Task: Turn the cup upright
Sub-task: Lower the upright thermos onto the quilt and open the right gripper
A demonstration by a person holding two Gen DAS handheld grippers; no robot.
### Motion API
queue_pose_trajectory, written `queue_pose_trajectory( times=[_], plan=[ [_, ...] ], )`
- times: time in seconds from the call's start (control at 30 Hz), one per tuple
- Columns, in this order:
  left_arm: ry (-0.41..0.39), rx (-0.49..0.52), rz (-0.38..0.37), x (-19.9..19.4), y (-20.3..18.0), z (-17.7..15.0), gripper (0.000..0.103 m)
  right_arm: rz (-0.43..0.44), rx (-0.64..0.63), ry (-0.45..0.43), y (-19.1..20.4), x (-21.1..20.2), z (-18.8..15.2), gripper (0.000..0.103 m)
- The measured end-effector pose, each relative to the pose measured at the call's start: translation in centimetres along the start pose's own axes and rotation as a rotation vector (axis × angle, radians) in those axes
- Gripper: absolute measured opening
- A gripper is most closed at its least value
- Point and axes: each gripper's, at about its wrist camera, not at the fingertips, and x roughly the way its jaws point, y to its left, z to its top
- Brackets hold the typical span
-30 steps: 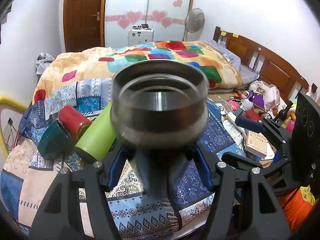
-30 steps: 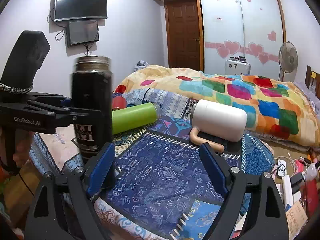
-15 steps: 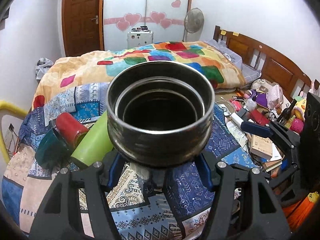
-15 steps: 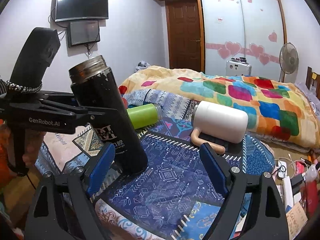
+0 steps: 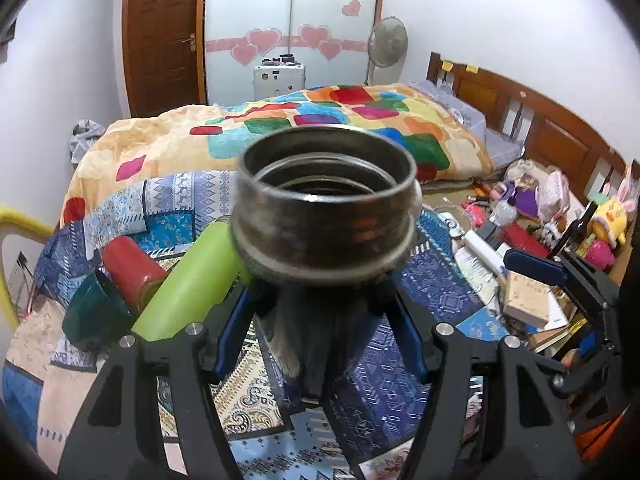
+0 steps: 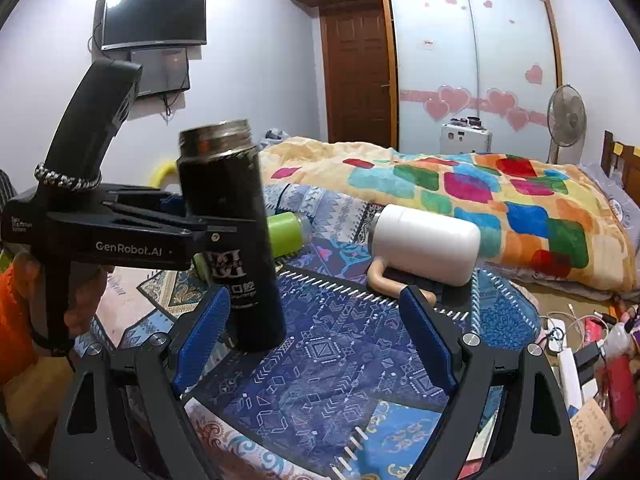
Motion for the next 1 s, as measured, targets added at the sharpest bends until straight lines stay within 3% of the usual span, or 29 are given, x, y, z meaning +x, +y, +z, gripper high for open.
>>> queue_pose_trajectory(
  times=[0.23, 0.47, 0.67, 0.87, 1.0],
  plan=[
    [-0.101, -0.025, 0.022, -5.0, 0.2, -1.1, 0.068, -0.002, 0.020, -0.068, 0.7, -2.6, 1.3, 0.085],
    [-0.299, -0.040, 0.072, -12.9, -0.5, -3.0, 0.069, 0.008, 0.040, -0.190, 3.3, -7.2, 2.9, 0.085],
    [-0.456, -0.050, 0.134, -18.0, -1.1, -4.9, 0.083, -0.010, 0.055, -0.293, 5.9, -11.0, 3.6, 0.086],
    [-0.537, -0.037, 0.165, -21.2, -2.0, -6.6, 0.094, -0.058, 0.065, -0.377, 8.1, -13.5, 3.3, 0.103],
    [-0.572, -0.038, 0.185, -22.4, -2.2, -7.9, 0.103, -0.088, 0.059, -0.384, 9.1, -13.8, 2.8, 0.103]
  ],
)
